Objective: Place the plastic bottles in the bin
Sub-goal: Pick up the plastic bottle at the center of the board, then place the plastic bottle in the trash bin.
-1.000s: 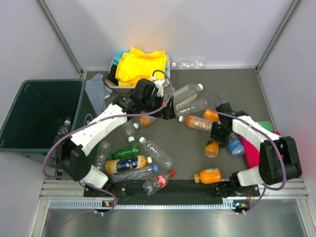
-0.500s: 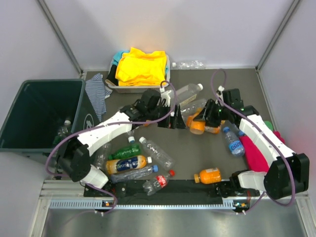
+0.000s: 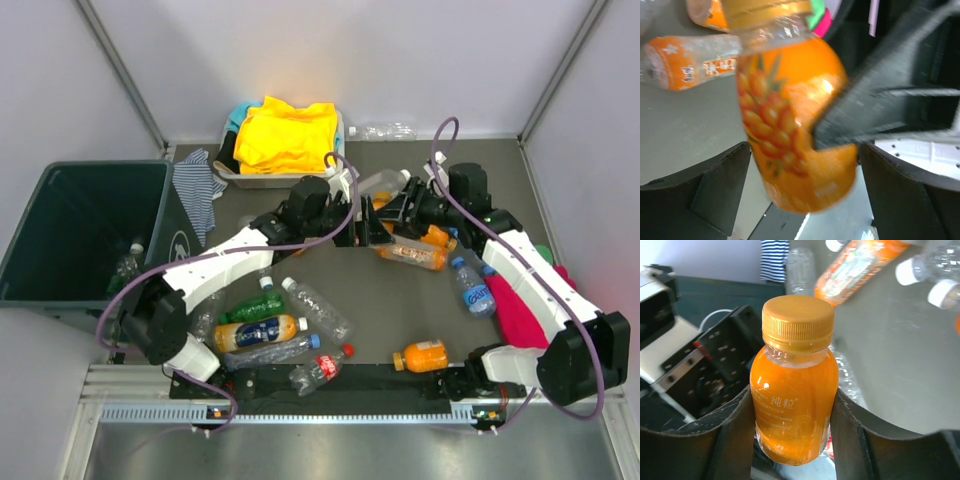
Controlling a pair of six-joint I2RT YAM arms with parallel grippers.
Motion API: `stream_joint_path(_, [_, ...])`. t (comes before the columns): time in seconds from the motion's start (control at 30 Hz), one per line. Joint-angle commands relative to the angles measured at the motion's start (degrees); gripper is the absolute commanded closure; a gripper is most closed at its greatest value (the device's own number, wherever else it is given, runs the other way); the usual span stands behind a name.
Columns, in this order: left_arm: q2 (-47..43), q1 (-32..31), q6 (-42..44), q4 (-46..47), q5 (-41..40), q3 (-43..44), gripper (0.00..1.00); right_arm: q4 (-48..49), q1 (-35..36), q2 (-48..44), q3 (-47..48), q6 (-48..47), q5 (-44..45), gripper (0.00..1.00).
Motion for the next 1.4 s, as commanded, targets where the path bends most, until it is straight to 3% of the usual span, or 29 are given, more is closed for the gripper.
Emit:
stream_joint_path(0.0, [0.32,0.07,1.11,-0.13,-5.35,3.79,0.1,5.4,0.79,-1.43,2.74,2.87,-3.47,0.73])
stream_joint_path(0.1, [0.67,0.07,1.82,-1.37,-6.32,4.32,0.28,4.53,0.7,-1.44,3.0,2.69,-3.74,0.69])
stream_joint_path(0.13, [0.33,0.07,1.99,-2.15,-6.93,4.33,0.42,4.0,0.79,-1.35,3.18,2.34,-3.39,0.61])
stream_joint_path(0.17, [0.06,0.15,2.69,-2.68,-7.72,4.5,0.47,2.78,0.79,-1.26,3.27,1.82,-2.78,0.54])
stream_joint_path(0.2, [-0.64,0.15,3.13,-3.56,-8.69,4.67,0.51,1.98,0.79,-1.17,3.62,1.64,-2.51,0.43])
stream_joint_path(0.23, [-1.08,0.15,4.18,-5.13,-9.65,4.76,0.58,1.02,0.79,-1.0,3.88,1.38,-1.9,0.17])
stream_joint_path(0.3, [-1.96,0.33,5.15,-7.51,-12.82,5.55,0.6,-1.97,0.7,-0.73,4.84,0.76,-0.05,0.01])
stream_joint_path(0.5, [-5.47,3.49,11.3,-26.62,-25.88,13.1,0.62,-4.52,-2.37,-2.05,5.38,1.11,1.71,0.01])
stream_joint_path(0.7, [-8.98,17.62,19.21,-41.25,-34.52,23.91,0.62,-12.26,-5.27,-3.54,7.4,-5.3,5.93,0.01])
stream_joint_path(0.83, [-11.1,26.15,26.49,-46.44,-42.06,29.8,0.6,-14.46,-5.63,-3.81,6.87,-6.71,6.63,0.01])
stream_joint_path(0.93, [-11.89,28.36,29.66,-50.05,-51.28,35.86,0.58,-14.73,-5.89,-3.98,6.26,-6.89,7.07,0.01])
stream_joint_path(1.13, [-14.35,33.02,32.22,-52.43,-62.03,41.05,0.54,-16.31,-5.98,-3.9,6.78,-8.03,8.48,0.01])
stream_joint_path(1.27, [-16.02,36.45,30.3,-54.28,-69.76,39.23,0.5,-18.94,-6.07,-3.28,7.57,-9.52,11.19,0.01])
stream_joint_path(1.37, [-19.97,37.24,27.66,-53.05,-71.62,32.82,0.48,-20.88,-5.98,-2.84,7.49,-10.75,13.74,0.01])
